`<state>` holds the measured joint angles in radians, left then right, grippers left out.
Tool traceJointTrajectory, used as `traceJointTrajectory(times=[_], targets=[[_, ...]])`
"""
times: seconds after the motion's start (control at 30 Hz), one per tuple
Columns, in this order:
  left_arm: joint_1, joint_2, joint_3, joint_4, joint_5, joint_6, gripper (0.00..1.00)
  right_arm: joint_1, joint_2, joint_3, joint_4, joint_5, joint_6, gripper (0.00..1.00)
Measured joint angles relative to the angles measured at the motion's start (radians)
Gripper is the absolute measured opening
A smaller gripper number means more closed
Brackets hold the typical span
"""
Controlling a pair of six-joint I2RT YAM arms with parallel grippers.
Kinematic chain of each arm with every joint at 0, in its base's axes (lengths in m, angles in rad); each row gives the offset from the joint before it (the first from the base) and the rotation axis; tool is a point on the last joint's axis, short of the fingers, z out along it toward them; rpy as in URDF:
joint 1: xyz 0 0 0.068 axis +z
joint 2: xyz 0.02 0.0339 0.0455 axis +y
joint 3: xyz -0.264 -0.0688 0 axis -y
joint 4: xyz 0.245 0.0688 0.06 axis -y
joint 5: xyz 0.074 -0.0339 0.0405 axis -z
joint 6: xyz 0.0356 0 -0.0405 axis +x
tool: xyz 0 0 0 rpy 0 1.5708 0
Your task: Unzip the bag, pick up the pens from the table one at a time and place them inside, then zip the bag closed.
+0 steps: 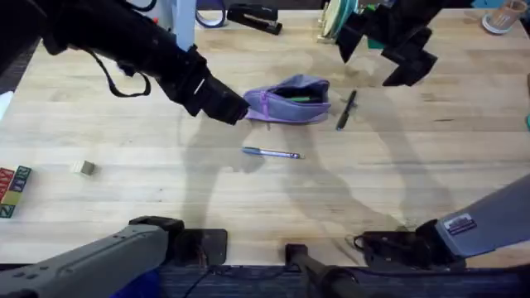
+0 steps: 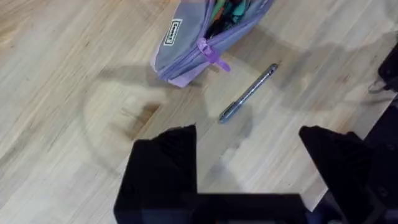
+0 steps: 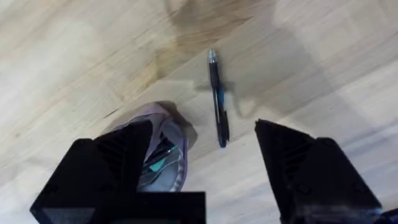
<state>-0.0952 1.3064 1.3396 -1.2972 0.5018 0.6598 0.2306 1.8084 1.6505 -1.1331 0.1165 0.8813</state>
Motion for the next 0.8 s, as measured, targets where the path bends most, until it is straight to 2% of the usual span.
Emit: traceJointTrajectory(times=[0.47,0.8], targets=[[0.000,0.000,0.000,0.000,0.000,0.000,0.994,0.000,0.092,-0.006,0.096,0.025,-0.095,0.994],[0.000,0.000,0.000,0.000,0.000,0.000,0.995,0.000,0.093,-0.124,0.219,0.026,-0.104,0.994]])
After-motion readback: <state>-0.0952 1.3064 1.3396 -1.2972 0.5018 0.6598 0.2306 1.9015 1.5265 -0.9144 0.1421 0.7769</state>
